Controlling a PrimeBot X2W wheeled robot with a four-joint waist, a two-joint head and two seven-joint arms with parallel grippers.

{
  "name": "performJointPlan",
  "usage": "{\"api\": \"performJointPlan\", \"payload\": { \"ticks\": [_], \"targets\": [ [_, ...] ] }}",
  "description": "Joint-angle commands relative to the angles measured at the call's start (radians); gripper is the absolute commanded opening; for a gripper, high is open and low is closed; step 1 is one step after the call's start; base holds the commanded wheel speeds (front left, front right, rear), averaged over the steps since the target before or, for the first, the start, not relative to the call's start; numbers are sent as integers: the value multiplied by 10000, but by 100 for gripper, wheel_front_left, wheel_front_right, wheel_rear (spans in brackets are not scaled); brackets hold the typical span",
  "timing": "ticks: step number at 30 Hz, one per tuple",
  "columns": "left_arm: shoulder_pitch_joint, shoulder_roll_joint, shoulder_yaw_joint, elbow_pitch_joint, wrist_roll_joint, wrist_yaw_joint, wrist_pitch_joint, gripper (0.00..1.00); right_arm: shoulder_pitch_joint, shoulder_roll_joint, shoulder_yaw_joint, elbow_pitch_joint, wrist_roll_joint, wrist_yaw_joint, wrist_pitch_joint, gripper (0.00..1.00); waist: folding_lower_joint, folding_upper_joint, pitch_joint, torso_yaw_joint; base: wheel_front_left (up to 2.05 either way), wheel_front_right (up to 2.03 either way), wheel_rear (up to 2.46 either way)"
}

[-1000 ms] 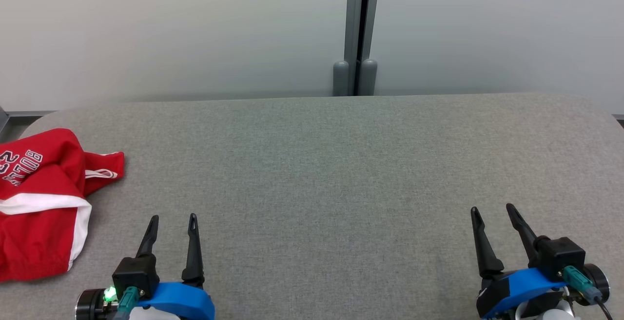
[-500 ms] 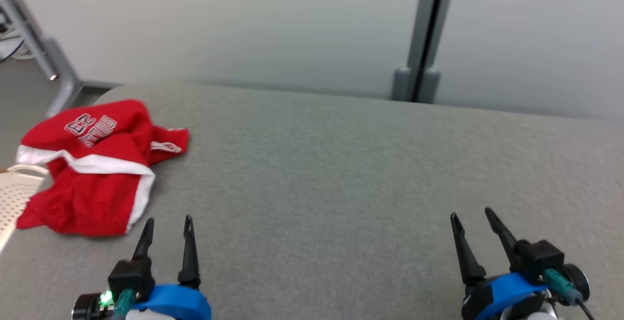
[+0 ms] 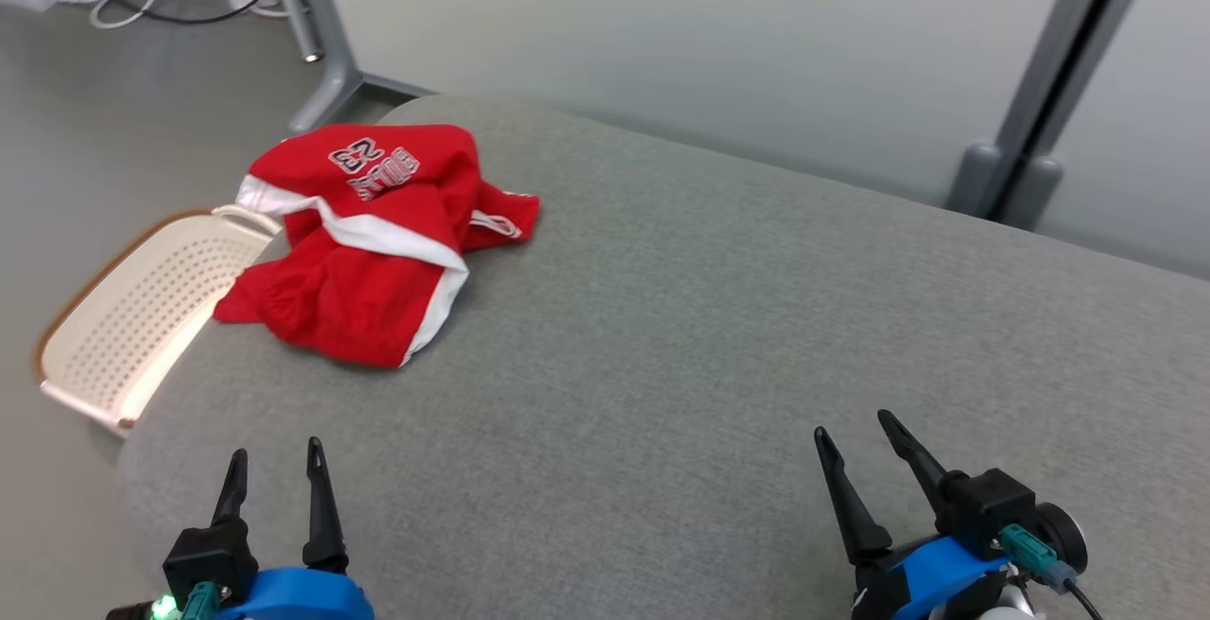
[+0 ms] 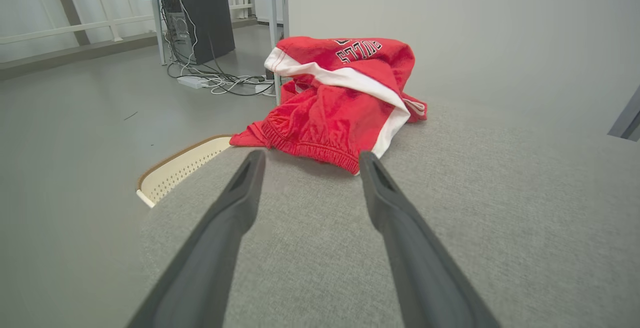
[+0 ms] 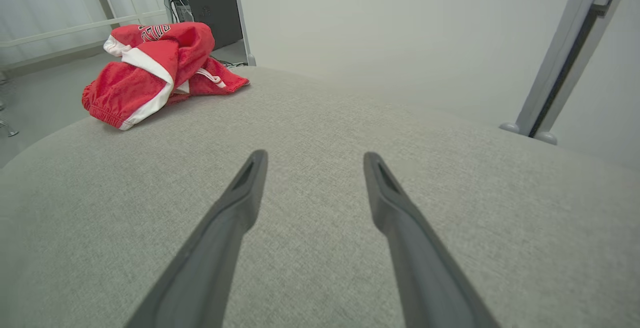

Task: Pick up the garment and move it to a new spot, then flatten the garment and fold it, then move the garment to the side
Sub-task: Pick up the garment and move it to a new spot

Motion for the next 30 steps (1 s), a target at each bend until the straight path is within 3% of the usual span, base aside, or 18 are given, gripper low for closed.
{"api": "performJointPlan", "payload": {
  "ticks": [1,12,24,30],
  "targets": [
    [120,-11,41,-44,-24,130,-50,100,-171,-88,141,4,87,1,-39,100,0,0,281,451,0,0,0],
    [-218,-8,274,144,-196,423,-50,100,-426,-336,699,-88,188,1,-39,100,0,0,687,639,0,0,0],
    [-1937,-8,700,605,-183,788,-50,100,-1035,-1178,1287,-527,281,1,-39,100,0,0,1961,-284,0,0,0],
    [-3126,-7,1421,826,-330,876,-48,100,-1404,-1553,1430,-1129,375,1,-39,100,0,0,2825,-758,0,0,0]
  ]
}}
